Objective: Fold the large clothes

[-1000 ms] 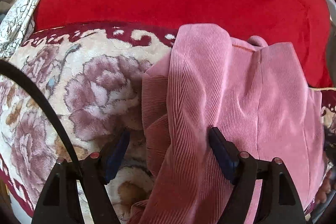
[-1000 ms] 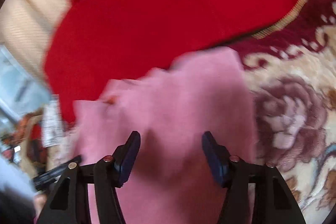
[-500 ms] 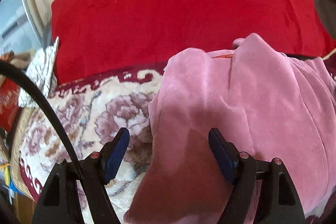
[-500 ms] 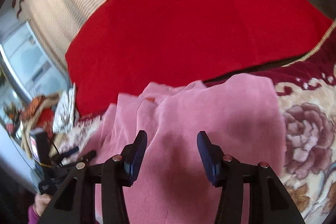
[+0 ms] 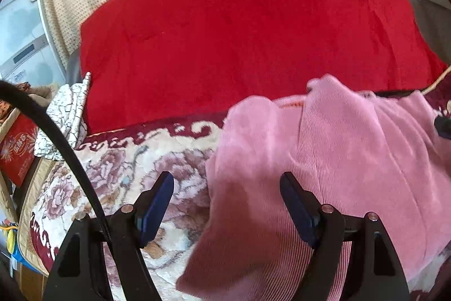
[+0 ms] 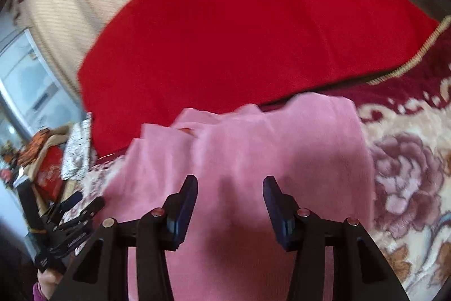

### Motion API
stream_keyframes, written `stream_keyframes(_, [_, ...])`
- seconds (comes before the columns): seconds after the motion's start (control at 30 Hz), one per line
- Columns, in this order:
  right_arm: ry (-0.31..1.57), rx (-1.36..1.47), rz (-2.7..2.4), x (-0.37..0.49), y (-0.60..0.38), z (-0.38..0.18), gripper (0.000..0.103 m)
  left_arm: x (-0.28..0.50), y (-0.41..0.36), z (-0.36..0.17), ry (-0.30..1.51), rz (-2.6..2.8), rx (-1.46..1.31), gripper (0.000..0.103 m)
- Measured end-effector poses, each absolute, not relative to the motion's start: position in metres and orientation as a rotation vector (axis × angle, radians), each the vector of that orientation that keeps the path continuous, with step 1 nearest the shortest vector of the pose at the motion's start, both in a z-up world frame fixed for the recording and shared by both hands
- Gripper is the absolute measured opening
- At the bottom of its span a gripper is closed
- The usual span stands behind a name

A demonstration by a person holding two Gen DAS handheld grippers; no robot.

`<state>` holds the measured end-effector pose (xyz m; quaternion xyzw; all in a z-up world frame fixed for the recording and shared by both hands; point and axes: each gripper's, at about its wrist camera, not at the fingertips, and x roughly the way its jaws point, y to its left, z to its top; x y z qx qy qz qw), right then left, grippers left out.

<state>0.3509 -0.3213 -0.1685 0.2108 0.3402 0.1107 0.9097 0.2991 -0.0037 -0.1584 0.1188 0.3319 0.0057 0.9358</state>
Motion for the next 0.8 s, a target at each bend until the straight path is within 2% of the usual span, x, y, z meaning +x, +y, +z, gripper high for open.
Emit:
stream_keyframes(0.43, [0.833,0.269,0.254,0.365,-0.275,-0.201,0.052,0.281,0.041,-0.122,0.52,0.149,0.096,0.079])
stream_keyframes(0.8, [0.826,0.269,0.252,0.366,-0.276,-0.206,0.052,0.279,0.061,-0.116,0.489,0.191,0.052,0.079])
